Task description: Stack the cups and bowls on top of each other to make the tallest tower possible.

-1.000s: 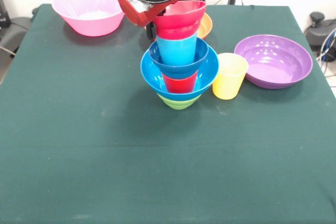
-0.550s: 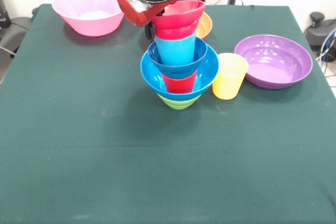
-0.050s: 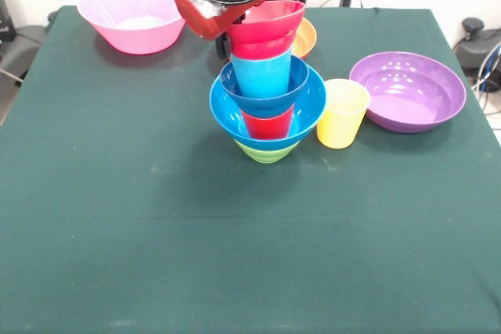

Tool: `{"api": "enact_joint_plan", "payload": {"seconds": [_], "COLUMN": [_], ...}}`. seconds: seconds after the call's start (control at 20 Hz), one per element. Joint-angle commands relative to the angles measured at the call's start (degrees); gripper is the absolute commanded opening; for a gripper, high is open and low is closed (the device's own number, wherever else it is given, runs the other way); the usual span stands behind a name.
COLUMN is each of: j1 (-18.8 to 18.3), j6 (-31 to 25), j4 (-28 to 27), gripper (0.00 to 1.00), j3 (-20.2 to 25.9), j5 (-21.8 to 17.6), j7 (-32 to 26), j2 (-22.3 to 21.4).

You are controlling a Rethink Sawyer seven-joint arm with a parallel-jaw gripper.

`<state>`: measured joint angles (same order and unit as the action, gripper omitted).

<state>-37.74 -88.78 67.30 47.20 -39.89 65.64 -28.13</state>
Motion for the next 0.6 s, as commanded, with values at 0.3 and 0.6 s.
{"api": "enact_joint_plan", "payload": {"seconds": [0.3,0.6], "j1": [2.3,2.2], "j6": [0.5,0.9], "j4": [3.2,3.7], "gripper": [0.0,1.0], "j3": [-3.9,-4.0], "j5": [-6.9,-7.2], "j7": [-15.6,-15.5], "j2": [1.1,1.0]}}
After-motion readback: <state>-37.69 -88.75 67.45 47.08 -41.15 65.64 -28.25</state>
